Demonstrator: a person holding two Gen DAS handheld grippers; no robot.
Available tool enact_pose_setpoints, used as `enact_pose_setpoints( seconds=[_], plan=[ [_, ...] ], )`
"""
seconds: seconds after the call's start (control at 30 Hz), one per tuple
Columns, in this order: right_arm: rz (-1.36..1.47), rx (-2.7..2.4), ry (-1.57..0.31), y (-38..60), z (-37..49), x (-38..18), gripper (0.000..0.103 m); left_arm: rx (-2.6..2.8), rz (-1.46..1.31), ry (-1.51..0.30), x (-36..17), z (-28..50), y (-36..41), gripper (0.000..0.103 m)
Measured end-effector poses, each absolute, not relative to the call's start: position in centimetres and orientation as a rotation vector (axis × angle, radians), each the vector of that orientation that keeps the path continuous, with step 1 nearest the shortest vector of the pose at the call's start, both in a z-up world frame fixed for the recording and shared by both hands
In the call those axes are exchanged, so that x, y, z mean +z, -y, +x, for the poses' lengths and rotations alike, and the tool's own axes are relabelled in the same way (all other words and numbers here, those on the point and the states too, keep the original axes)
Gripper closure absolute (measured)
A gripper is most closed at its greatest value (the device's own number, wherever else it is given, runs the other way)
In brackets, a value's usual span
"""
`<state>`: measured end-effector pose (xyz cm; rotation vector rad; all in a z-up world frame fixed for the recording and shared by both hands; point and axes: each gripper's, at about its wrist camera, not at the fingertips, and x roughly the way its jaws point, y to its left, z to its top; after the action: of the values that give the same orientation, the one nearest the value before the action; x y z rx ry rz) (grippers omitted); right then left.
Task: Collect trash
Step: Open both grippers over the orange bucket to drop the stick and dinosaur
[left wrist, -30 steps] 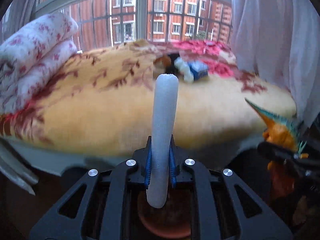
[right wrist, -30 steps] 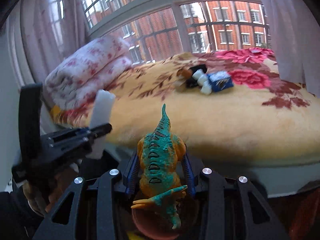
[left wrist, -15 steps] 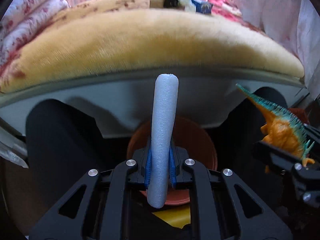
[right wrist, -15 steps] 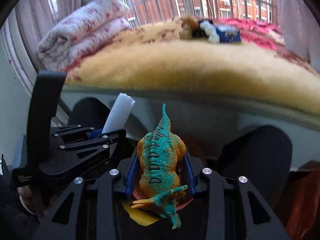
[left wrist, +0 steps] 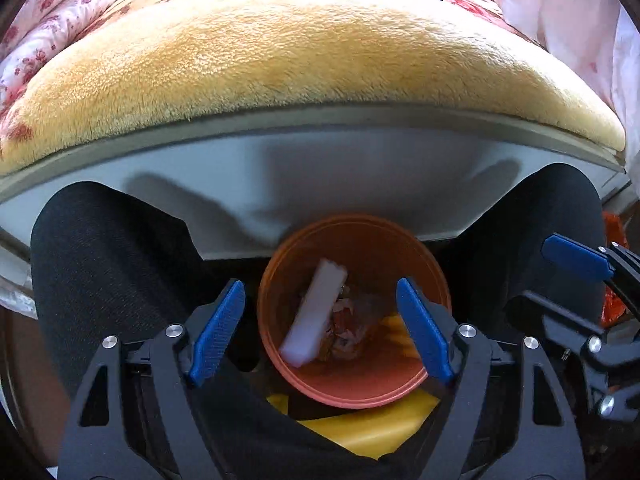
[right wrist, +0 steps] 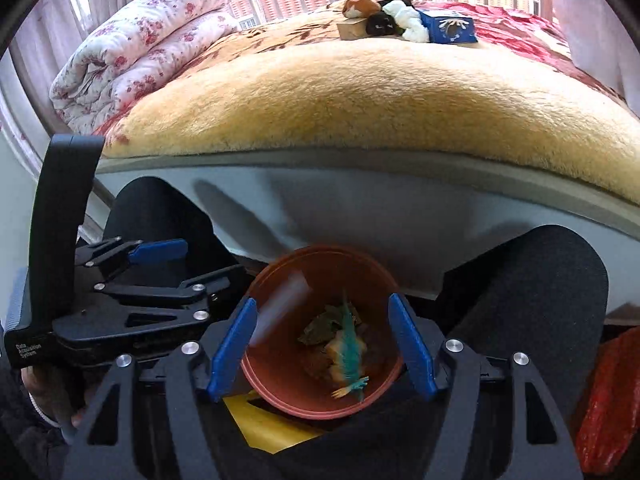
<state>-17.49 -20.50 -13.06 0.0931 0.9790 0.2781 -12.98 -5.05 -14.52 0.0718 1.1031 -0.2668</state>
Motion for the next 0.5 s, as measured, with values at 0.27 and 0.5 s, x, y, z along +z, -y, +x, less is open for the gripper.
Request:
enact_pose_setpoints(
  seconds=[0.27,0.5],
  plan=[
    [0.108,0.242,-0.924,22.3,-18.1,-11.3,0.035,-0.265,0.032,-1.087,-13.6,-12.9,4.1,0.027],
    [0.067,0.225,-0.787,24.3,-15.4,-6.0,0.035,-0.273,0.067,-0.899,-8.8,-12.1,4.9,0.02]
  ],
)
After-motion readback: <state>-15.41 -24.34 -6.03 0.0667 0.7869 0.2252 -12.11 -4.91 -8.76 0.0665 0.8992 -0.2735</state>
